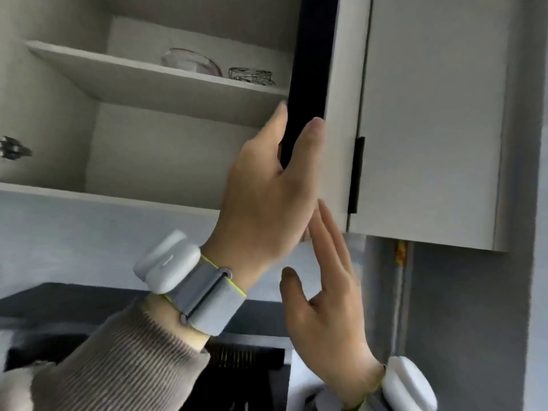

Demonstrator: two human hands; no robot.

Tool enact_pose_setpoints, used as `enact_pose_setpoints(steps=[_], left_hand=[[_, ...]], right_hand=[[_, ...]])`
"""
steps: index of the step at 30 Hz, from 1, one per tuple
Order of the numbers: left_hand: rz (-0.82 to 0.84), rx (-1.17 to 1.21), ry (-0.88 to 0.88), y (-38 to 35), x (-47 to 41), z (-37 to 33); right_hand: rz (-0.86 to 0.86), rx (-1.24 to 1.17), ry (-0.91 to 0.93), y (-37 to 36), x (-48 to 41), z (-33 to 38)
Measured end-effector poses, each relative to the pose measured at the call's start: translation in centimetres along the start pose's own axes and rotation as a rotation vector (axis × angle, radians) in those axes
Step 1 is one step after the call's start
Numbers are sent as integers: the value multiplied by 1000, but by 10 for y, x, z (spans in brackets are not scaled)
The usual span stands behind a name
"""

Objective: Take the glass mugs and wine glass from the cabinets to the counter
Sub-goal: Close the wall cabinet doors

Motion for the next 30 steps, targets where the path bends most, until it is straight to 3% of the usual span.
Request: enact_pose_setpoints(steps=[4,10,18,30], left_hand=[[-184,-96,60,40,-19,49],[-309,-338,135,81,-56,138],[-168,-484,185,97,-104,235],[-35,-449,221,88,-131,313]], right_hand=[[64,67,71,-61,-10,-18],[144,286,111,-142,-30,-64],[282,671,108,-206,-52,-122],[324,825,86,-238,-72,-172]])
Point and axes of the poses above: each hand's wrist, its own x-axis away from the middle knuckle, its own y-axis out of the back of the hand, z = x × y, the point moved 5 cm from there along -x, towards the middle knuckle, and after that the axes turned 13 degrees about -x, right-handed, at the moved point
